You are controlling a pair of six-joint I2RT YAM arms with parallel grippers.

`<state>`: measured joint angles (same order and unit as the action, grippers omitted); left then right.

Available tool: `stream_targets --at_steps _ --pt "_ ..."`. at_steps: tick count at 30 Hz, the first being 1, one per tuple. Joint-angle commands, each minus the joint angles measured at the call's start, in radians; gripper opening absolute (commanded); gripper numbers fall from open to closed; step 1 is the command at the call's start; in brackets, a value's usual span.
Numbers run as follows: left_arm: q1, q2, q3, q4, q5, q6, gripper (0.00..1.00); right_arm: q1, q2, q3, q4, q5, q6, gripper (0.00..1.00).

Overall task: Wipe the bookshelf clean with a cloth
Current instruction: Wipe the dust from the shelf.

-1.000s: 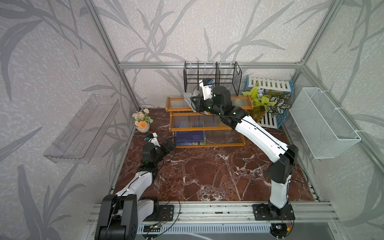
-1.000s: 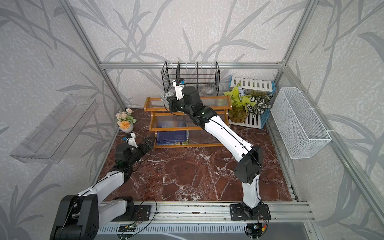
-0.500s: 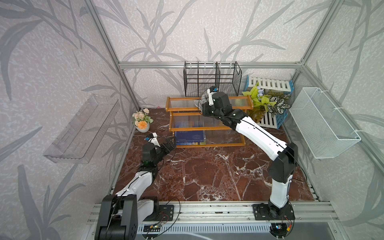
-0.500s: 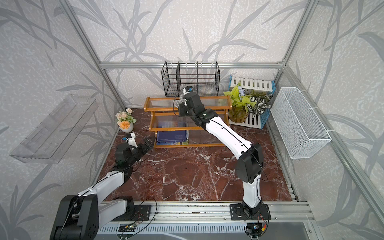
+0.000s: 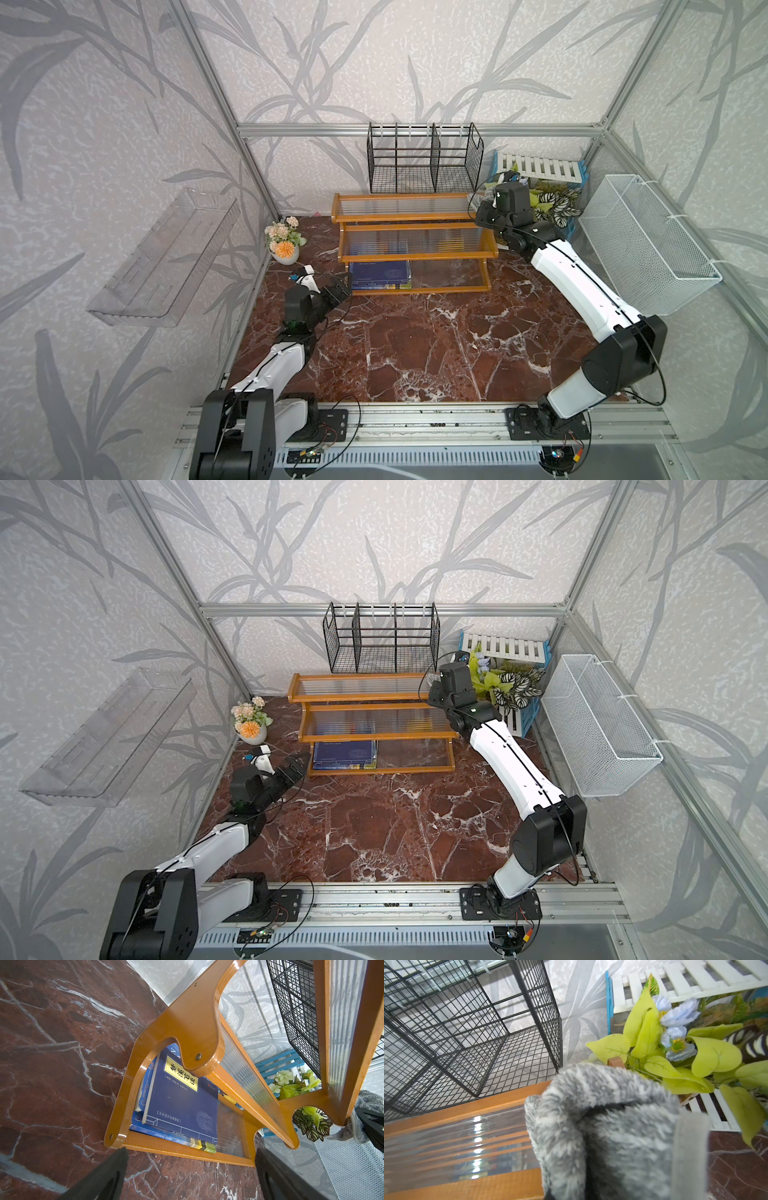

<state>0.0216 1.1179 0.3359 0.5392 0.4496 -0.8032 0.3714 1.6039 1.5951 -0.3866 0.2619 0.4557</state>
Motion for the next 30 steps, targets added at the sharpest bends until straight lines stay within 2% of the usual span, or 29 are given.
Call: stream_targets --at_steps 1,6,14,22,26,28,30 --pt "-0.003 -0.006 -0.005 0.011 -0.005 0.016 1.0 0.023 -0.009 -0.01 0.014 -0.051 -0.01 0.0" --pt "-0.005 0.008 -0.01 0.025 -0.001 0.012 1.0 0.163 0.089 0.113 0.009 -0.079 -0.05 0.0" --pt "-0.011 -0.004 -0.019 0.028 0.005 0.007 1.0 0.345 0.405 0.51 -0.113 -0.081 -0.099 0.0" --pt "-0.021 -0.019 -0.037 0.035 0.003 -0.004 1.0 0.425 0.712 0.978 -0.283 -0.103 -0.113 0.0" --pt "-0.029 -0.026 -0.046 0.04 -0.001 -0.008 1.0 0.459 0.861 1.222 -0.333 -0.155 -0.12 0.0" --pt "-0.034 -0.027 -0.05 0.041 -0.002 -0.009 1.0 0.468 0.905 1.274 -0.317 -0.208 -0.111 0.0" --pt "-0.038 -0.028 -0.052 0.044 -0.003 -0.009 1.0 0.471 0.915 1.261 -0.278 -0.27 -0.093 0.0"
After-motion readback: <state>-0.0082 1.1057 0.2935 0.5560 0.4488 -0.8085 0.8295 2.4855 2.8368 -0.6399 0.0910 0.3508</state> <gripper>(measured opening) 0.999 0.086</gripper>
